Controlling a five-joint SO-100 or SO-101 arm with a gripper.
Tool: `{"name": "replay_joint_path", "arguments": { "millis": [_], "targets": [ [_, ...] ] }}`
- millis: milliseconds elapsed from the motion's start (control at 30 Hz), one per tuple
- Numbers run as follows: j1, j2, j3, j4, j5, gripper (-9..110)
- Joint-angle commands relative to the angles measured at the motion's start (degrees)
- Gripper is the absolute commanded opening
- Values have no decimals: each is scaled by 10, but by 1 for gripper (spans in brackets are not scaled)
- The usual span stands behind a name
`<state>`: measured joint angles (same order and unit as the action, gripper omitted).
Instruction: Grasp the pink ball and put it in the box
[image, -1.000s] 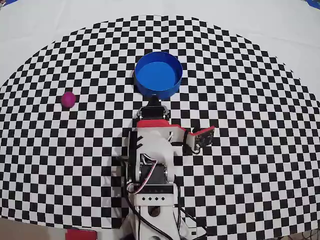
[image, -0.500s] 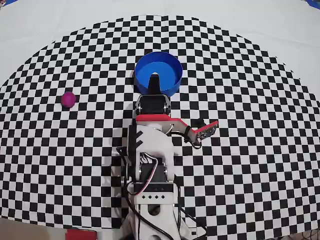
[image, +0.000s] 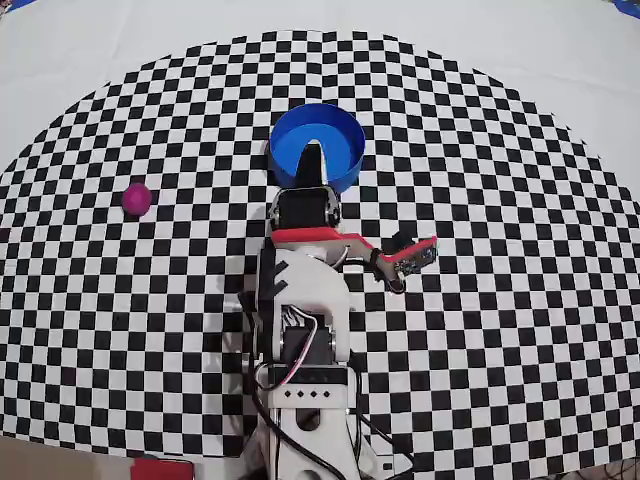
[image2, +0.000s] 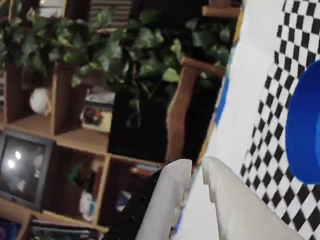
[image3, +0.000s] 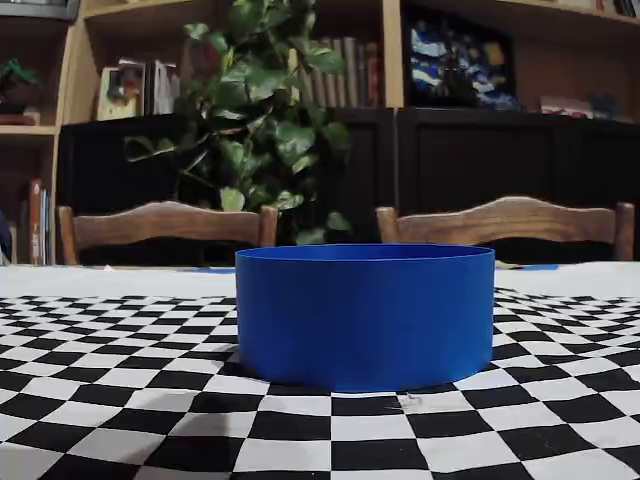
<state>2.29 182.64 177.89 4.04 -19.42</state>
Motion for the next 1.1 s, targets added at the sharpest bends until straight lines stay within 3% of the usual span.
{"name": "replay_joint_path", "arguments": {
  "millis": [0,567,1067],
  "targets": [
    [3,3,4,-4,-128,0],
    [-12,-2,4,-15,-686,0],
    [-11,-7,4,-11,-728,1]
  ]
}}
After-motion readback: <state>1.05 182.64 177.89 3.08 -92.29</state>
